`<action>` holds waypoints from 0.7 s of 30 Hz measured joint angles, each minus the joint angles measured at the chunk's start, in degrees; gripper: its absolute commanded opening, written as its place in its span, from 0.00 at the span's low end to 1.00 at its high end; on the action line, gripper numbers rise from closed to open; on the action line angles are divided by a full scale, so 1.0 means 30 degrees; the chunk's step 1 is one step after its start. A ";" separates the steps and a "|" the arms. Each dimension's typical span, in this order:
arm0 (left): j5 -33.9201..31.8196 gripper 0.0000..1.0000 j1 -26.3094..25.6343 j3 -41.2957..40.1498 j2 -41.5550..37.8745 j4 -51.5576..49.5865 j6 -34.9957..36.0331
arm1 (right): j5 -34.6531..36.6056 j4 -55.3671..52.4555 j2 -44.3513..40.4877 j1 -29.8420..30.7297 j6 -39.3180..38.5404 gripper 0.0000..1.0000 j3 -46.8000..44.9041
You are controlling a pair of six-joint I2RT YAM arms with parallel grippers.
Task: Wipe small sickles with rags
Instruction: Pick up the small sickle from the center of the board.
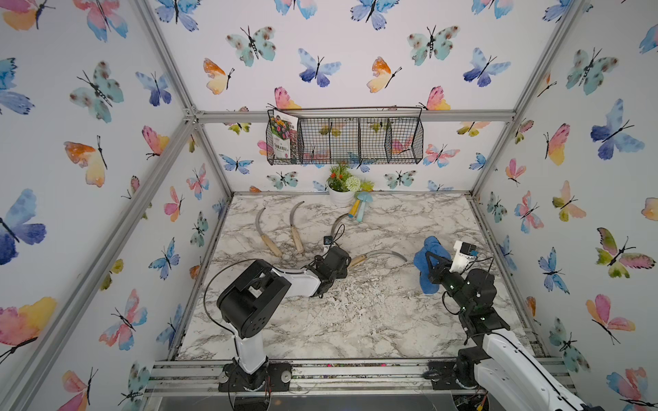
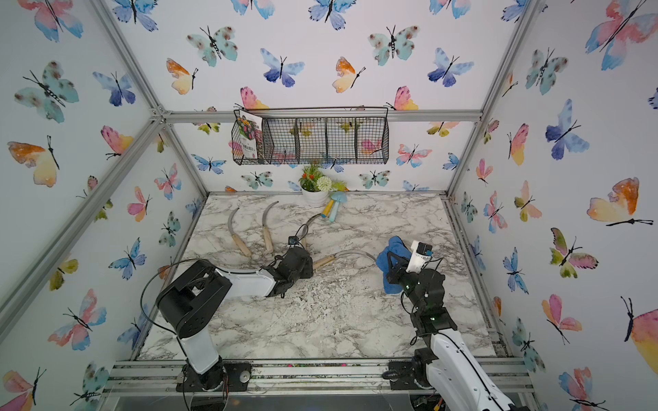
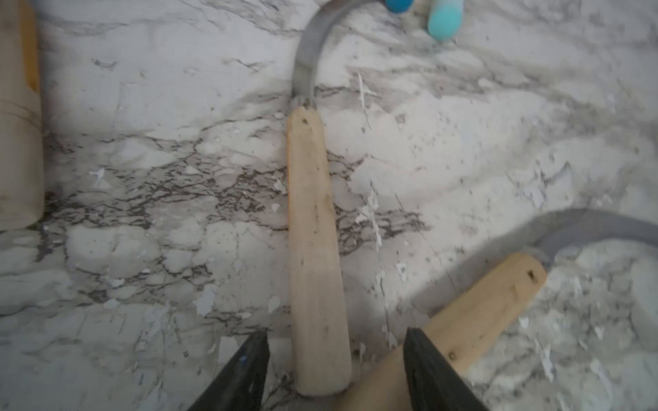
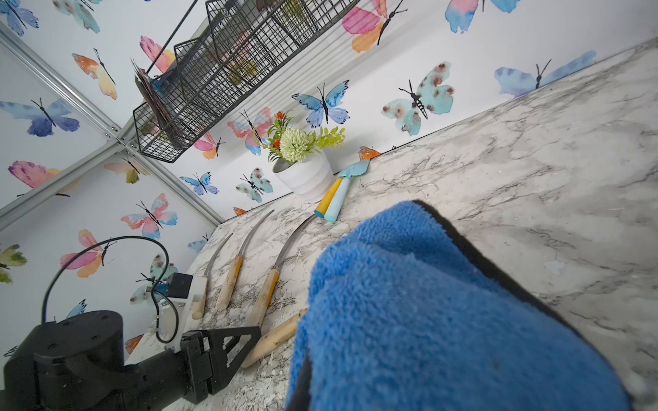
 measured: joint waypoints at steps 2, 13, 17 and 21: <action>0.0080 0.60 0.0357 -0.0022 0.0029 -0.0087 -0.0102 | -0.0022 0.0000 0.0000 0.0000 0.0000 0.02 0.0000; 0.0291 0.54 0.1457 -0.1107 -0.0189 0.0882 0.0146 | -0.0175 0.0000 0.0000 0.0000 0.0000 0.02 0.0000; 0.0838 0.49 0.1501 -0.1661 -0.0270 0.1953 0.0867 | -0.0204 0.0000 0.0000 0.0000 0.0000 0.02 0.0000; 0.1523 0.47 0.1574 -0.2237 -0.0321 0.3111 0.1610 | -0.0255 0.0000 0.0051 0.0000 0.0000 0.02 -0.0007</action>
